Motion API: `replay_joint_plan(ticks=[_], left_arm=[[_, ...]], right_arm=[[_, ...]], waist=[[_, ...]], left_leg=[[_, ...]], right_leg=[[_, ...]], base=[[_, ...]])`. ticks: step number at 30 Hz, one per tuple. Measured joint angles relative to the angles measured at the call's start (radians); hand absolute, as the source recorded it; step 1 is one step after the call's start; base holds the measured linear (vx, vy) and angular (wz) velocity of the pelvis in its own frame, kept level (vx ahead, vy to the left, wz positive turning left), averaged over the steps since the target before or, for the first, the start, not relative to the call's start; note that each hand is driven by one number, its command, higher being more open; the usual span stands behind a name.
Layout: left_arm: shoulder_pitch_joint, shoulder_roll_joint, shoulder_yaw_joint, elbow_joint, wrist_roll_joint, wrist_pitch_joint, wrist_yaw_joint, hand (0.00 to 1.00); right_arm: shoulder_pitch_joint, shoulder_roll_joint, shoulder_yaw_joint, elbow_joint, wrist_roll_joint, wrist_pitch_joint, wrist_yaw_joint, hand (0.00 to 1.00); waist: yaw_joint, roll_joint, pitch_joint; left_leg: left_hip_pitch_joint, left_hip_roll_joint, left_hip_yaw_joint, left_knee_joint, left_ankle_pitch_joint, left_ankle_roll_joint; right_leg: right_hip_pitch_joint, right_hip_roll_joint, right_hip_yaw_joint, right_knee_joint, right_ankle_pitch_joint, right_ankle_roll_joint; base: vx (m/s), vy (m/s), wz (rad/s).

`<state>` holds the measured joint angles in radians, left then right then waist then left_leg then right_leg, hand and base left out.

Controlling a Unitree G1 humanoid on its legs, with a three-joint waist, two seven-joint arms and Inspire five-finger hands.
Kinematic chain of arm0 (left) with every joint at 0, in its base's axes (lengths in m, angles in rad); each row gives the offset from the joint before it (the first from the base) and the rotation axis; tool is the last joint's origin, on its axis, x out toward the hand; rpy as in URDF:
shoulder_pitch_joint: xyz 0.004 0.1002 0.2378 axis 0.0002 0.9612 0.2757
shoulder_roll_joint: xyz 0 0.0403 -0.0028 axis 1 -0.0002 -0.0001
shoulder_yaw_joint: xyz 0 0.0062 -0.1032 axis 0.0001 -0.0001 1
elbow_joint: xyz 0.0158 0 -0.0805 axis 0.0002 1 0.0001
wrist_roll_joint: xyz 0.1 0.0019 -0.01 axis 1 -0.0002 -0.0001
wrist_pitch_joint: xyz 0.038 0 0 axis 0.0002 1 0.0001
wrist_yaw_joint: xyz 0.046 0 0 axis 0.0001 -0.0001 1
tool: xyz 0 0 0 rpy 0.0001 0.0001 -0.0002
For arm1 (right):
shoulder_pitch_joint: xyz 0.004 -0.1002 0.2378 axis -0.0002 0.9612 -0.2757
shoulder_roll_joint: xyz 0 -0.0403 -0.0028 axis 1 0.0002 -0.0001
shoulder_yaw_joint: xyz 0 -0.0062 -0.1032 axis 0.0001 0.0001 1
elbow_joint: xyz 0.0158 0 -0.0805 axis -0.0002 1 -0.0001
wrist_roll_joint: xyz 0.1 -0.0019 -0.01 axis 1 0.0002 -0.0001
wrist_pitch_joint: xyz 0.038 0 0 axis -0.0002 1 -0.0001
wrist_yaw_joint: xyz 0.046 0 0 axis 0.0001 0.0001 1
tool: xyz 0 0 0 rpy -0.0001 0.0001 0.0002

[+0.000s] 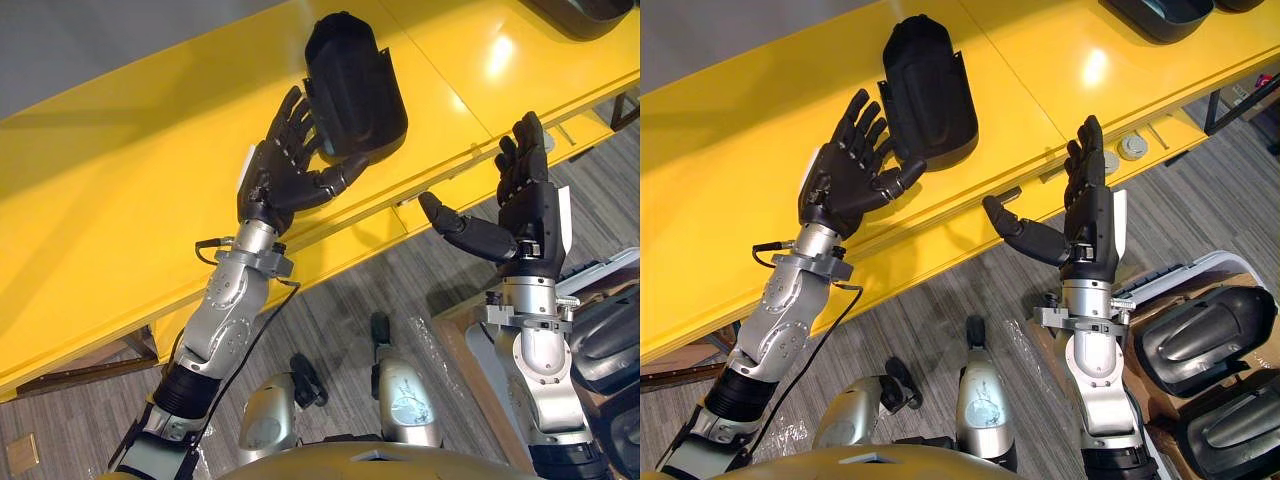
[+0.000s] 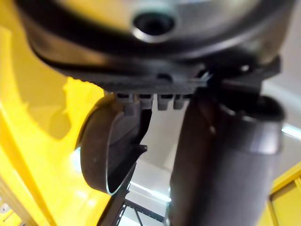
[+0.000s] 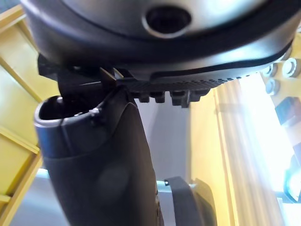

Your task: Walk over and take three plastic housings, then place them on the shelf

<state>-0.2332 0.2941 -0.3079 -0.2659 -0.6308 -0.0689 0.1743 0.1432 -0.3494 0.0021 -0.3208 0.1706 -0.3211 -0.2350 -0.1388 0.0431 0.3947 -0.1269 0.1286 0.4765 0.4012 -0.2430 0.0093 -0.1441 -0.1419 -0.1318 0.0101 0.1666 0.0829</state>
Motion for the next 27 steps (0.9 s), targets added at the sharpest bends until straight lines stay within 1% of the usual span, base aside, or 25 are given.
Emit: replay_joint_plan(ticks=[4,10,14,16,19,21,22,25,27], left_arm=[[0.001,-0.001,-0.018,-0.005,-0.005,-0.015,-0.019,1.0],[0.0,-0.003,-0.05,-0.017,-0.044,-0.022,-0.08,1.0],[-0.003,-0.007,-0.061,-0.02,-0.044,-0.024,-0.091,1.0],[-0.007,-0.015,-0.063,-0.02,-0.043,-0.024,-0.089,1.0],[-0.017,-0.022,-0.073,-0.022,-0.037,-0.041,-0.065,1.0],[-0.041,-0.023,-0.076,-0.026,-0.025,-0.045,-0.022,1.0],[-0.045,-0.023,-0.075,-0.026,-0.025,-0.049,-0.015,1.0],[-0.047,-0.03,-0.068,-0.027,-0.026,-0.087,-0.01,1.0],[-0.053,-0.043,-0.063,-0.027,-0.026,-0.122,-0.01,1.0]], right_arm=[[-0.001,0.0,0.011,0.0,0.0,0.0,0.001,1.0],[-0.001,0.0,0.012,0.002,0.0,0.0,0.001,1.0],[-0.002,0.0,0.024,0.004,-0.006,0.0,0.0,1.0],[-0.004,0.001,0.04,0.007,-0.01,0.0,0.0,1.0],[-0.017,0.001,0.058,0.031,-0.05,0.0,0.001,1.0],[-0.036,0.001,0.066,0.056,-0.093,0.004,-0.007,1.0],[-0.041,0.001,0.069,0.058,-0.104,0.005,-0.011,1.0],[-0.063,0.0,0.069,0.062,-0.169,0.012,-0.04,1.0],[-0.099,-0.005,0.066,0.073,-0.232,0.032,-0.091,1.0]], waist=[[-0.001,0.001,0.006],[-0.004,-0.002,0.012],[-0.004,-0.002,0.012],[-0.003,-0.003,0.012],[-0.002,-0.004,0.013],[0.0,-0.004,0.013],[0.001,-0.005,0.013],[0.001,-0.006,0.014],[0.004,-0.01,0.016]], left_leg=[[-0.008,-0.001,-0.001,-0.004,0.003,0.001],[-0.008,-0.006,-0.007,-0.023,0.014,-0.002],[-0.004,-0.012,-0.011,-0.039,0.024,-0.002],[-0.004,-0.013,-0.013,-0.042,0.026,-0.002],[-0.004,-0.016,-0.017,-0.047,0.031,-0.001],[-0.004,-0.019,-0.021,-0.055,0.037,0.0],[-0.004,-0.02,-0.023,-0.055,0.038,-0.001],[-0.005,-0.02,-0.031,-0.055,0.04,-0.002],[-0.008,-0.02,-0.04,-0.053,0.041,-0.002]], right_leg=[[-0.011,-0.001,-0.001,0.004,-0.001,-0.001],[-0.013,0.0,-0.009,0.001,0.001,0.001],[-0.013,-0.002,-0.013,-0.001,0.0,-0.001],[-0.013,-0.003,-0.017,-0.001,0.0,-0.001],[-0.011,-0.005,-0.022,-0.001,-0.001,-0.002],[-0.01,-0.007,-0.027,-0.001,-0.001,-0.002],[-0.01,-0.008,-0.029,0.0,-0.001,-0.002],[-0.006,-0.008,-0.035,0.0,-0.001,-0.003],[-0.002,-0.009,-0.046,0.0,-0.001,-0.003]], base=[[-0.03,-0.001,0.02],[0.0,0.003,0.03],[0.0,0.005,0.05],[-0.01,0.008,0.05],[-0.04,0.007,0.05],[-0.05,0.002,0.06],[-0.05,0.0,0.06],[-0.04,0.001,0.06],[-0.04,0.004,0.11]])
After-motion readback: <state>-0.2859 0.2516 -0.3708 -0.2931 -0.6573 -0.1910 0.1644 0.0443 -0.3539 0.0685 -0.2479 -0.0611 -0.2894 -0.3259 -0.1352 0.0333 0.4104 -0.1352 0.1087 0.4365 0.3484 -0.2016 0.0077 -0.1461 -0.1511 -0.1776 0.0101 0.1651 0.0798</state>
